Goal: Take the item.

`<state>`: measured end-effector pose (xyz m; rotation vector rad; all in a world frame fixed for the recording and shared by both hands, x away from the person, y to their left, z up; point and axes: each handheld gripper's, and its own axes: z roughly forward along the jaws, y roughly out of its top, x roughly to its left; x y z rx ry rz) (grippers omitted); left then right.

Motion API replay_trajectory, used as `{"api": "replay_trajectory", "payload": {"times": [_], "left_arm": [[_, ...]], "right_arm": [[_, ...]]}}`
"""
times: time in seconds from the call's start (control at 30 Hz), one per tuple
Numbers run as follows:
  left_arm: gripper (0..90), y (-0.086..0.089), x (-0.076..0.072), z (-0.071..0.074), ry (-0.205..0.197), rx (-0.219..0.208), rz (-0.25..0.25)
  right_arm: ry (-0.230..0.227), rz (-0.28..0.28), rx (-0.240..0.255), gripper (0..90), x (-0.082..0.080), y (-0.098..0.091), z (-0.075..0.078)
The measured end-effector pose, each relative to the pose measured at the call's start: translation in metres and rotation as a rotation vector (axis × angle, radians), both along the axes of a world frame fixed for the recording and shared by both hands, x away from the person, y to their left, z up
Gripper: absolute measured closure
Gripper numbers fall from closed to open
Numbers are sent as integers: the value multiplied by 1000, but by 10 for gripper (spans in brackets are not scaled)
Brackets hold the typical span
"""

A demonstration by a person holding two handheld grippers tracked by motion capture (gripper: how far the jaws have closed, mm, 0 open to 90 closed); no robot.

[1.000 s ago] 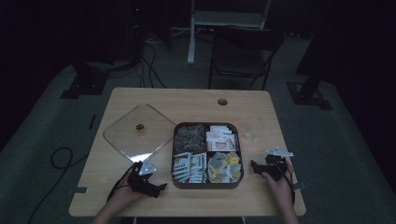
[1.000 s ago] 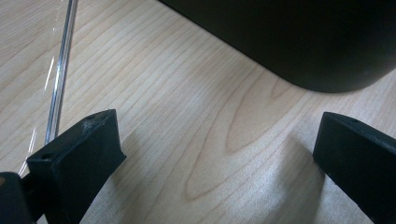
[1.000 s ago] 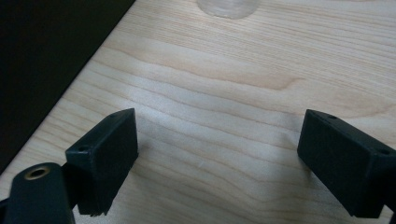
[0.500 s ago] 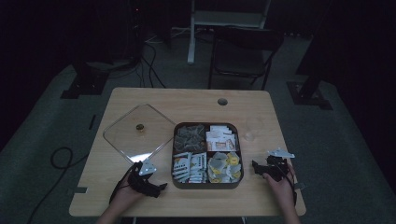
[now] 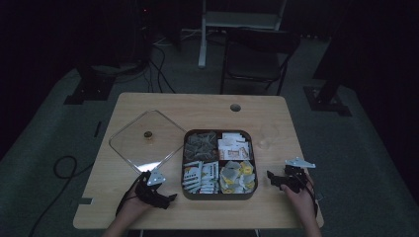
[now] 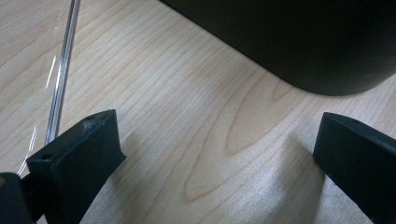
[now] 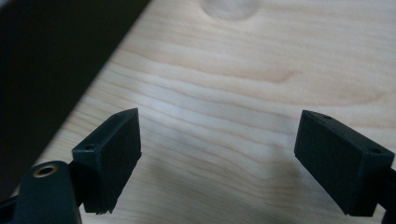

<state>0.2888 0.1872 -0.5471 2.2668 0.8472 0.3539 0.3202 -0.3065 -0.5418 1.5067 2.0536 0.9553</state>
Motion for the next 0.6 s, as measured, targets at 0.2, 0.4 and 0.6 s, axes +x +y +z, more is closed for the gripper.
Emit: {"api": "replay_trajectory", "payload": {"times": [0.2, 0.4, 0.6], "left_arm": [[15, 0, 0, 0, 0, 0, 0], [15, 0, 0, 0, 0, 0, 0], [16, 0, 0, 0, 0, 0, 0]], "right_arm": [[-64, 40, 73, 159, -6, 4, 26], [-111, 121, 106, 159, -8, 17, 48], [-175, 220, 215, 159, -8, 33, 61]]}}
